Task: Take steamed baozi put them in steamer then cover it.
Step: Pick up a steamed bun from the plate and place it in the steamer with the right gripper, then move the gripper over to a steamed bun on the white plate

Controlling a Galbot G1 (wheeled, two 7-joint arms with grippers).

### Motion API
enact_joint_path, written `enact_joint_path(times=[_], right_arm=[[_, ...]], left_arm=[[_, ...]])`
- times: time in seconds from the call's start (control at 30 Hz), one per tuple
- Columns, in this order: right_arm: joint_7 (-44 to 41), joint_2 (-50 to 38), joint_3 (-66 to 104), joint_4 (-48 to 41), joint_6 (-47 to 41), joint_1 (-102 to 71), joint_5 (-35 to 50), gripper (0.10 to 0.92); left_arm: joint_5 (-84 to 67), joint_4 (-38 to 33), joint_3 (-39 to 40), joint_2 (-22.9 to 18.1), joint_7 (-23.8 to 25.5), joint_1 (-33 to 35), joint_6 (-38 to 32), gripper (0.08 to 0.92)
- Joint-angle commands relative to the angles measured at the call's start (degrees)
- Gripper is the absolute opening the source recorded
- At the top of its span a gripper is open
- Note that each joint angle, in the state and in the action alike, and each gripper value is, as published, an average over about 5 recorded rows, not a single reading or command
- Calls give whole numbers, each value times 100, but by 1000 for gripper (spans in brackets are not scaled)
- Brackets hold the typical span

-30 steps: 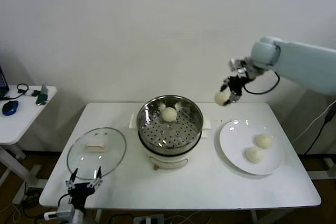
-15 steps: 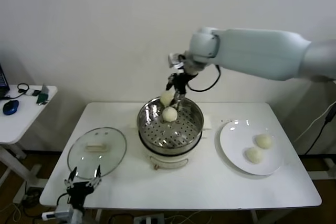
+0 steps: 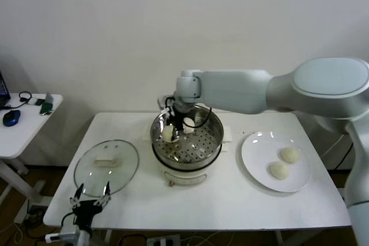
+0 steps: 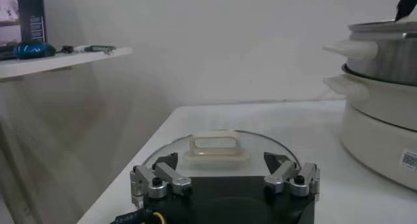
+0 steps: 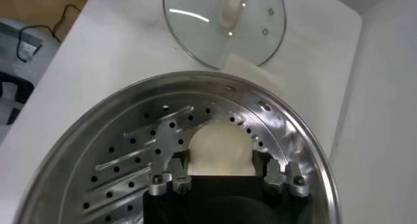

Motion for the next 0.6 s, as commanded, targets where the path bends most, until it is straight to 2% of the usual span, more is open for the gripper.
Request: enact_joint_path(times=[0.03, 0.2, 0.33, 0.5, 0.6], right_arm=[[182, 263, 52, -353, -14, -378, -214, 651], [-118, -119, 121, 28, 169, 163, -91, 741], [-731, -816, -6, 293, 580, 965, -80, 812], [-1730, -2279, -681, 794, 1282, 2089, -13, 822], [-1944, -3089, -1238, 1189, 1510, 2613, -111, 823]], left_arm=[[0, -21, 1, 7, -3, 4, -7, 823], [0, -20, -12, 19, -7, 1, 2, 823], [10, -41, -10, 13, -6, 3, 12, 823], [47, -62, 1, -1, -1, 4, 32, 823], [59, -57, 9, 5, 10, -15, 38, 823]])
